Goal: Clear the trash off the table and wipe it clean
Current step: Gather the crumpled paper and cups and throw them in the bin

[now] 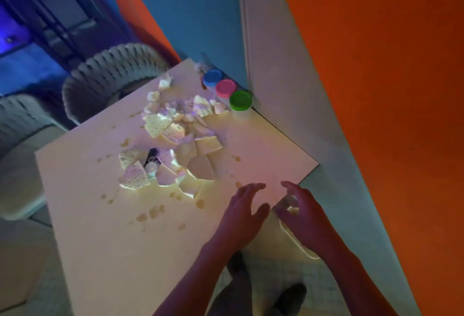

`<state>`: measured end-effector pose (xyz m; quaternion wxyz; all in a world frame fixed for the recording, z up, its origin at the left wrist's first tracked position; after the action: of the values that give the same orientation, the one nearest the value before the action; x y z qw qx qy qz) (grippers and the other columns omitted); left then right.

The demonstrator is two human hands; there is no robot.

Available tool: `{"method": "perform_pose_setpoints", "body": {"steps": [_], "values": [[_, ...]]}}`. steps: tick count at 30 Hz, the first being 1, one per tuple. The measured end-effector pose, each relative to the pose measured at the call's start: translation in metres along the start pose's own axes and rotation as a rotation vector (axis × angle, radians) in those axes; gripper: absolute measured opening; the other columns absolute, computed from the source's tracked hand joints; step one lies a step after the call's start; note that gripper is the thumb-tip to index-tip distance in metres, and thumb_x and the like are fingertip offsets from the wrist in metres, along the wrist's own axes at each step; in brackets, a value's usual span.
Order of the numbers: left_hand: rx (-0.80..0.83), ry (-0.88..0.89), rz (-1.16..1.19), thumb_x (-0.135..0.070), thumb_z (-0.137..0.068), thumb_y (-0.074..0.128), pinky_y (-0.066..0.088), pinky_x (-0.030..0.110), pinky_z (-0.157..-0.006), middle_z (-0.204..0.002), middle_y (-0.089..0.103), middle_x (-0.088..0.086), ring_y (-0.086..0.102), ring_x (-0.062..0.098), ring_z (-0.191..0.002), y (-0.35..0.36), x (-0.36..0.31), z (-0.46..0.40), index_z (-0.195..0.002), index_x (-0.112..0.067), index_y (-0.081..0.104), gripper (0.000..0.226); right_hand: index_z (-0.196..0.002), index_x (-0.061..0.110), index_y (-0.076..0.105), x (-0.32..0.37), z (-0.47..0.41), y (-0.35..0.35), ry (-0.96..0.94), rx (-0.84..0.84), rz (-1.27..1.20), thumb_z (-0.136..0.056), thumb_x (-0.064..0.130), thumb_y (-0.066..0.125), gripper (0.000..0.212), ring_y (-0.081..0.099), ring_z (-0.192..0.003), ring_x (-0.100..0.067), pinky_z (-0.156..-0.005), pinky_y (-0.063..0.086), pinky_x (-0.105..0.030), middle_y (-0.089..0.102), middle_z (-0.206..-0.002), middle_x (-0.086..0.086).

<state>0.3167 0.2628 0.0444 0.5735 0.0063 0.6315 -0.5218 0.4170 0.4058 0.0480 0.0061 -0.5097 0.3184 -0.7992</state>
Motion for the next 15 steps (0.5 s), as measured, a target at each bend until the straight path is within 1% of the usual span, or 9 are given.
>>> {"method": "perform_pose_setpoints", "body": {"steps": [3,6,8,11,13,15], "values": [[-0.057,-0.02,0.036,-0.036,-0.1,0.06,0.037,0.03,-0.109,-0.15,0.044,-0.007,0.043,0.011,-0.136,-0.025,0.009,-0.009,-0.145,-0.037,0.046,0.047,-0.143,0.039,0.042,0.026,-0.02,0.014,-0.035,0.046,0.02,-0.091,0.035,0.068,0.058,0.056,-0.119,-0.017,-0.091,0.051,-0.035,0.048,-0.138,0.004],[-0.131,-0.023,0.082,-0.032,-0.098,0.064,0.038,0.026,-0.109,-0.145,0.048,-0.006,0.048,0.01,-0.132,-0.061,0.029,-0.025,-0.143,-0.032,0.05,0.047,-0.143,0.04,0.041,0.058,-0.051,0.031,-0.077,0.064,0.067,-0.092,0.036,0.067,0.058,0.056,-0.121,-0.017,-0.089,0.049,-0.032,0.047,-0.141,0.004],[-0.156,-0.032,0.092,-0.03,-0.097,0.064,0.039,0.027,-0.108,-0.144,0.049,-0.006,0.049,0.01,-0.131,-0.082,0.042,-0.036,-0.143,-0.031,0.051,0.047,-0.142,0.04,0.042,0.073,-0.069,0.039,-0.072,0.071,0.087,-0.092,0.035,0.067,0.057,0.056,-0.119,-0.018,-0.09,0.05,-0.034,0.048,-0.141,0.003],[-0.193,-0.049,0.106,-0.031,-0.097,0.064,0.039,0.025,-0.107,-0.143,0.048,-0.004,0.049,0.012,-0.131,-0.116,0.067,-0.053,-0.143,-0.03,0.051,0.048,-0.141,0.038,0.044,0.094,-0.096,0.055,-0.081,0.088,0.119,-0.091,0.034,0.067,0.055,0.057,-0.114,-0.017,-0.088,0.049,-0.033,0.051,-0.136,0.001],[-0.212,-0.07,0.108,-0.03,-0.097,0.065,0.041,0.028,-0.108,-0.143,0.049,-0.001,0.051,0.015,-0.13,-0.137,0.086,-0.063,-0.143,-0.029,0.052,0.048,-0.141,0.036,0.046,0.107,-0.113,0.067,-0.083,0.101,0.133,-0.091,0.033,0.067,0.054,0.057,-0.112,-0.017,-0.089,0.049,-0.034,0.052,-0.132,0.001],[-0.221,-0.106,0.099,-0.029,-0.097,0.066,0.045,0.036,-0.106,-0.143,0.05,0.004,0.055,0.022,-0.126,-0.153,0.102,-0.07,-0.143,-0.027,0.052,0.049,-0.14,0.035,0.047,0.116,-0.125,0.077,-0.077,0.109,0.145,-0.09,0.033,0.068,0.055,0.058,-0.108,-0.016,-0.089,0.048,-0.032,0.052,-0.129,0.001]]}}
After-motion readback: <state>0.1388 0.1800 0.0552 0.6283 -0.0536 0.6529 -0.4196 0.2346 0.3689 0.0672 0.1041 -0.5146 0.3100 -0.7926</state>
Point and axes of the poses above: each hand's wrist, its own z-axis away from the middle knuckle, its own y-axis out of the palm, x = y × z, the point moved 4 cm from there along -z, towards the middle knuckle
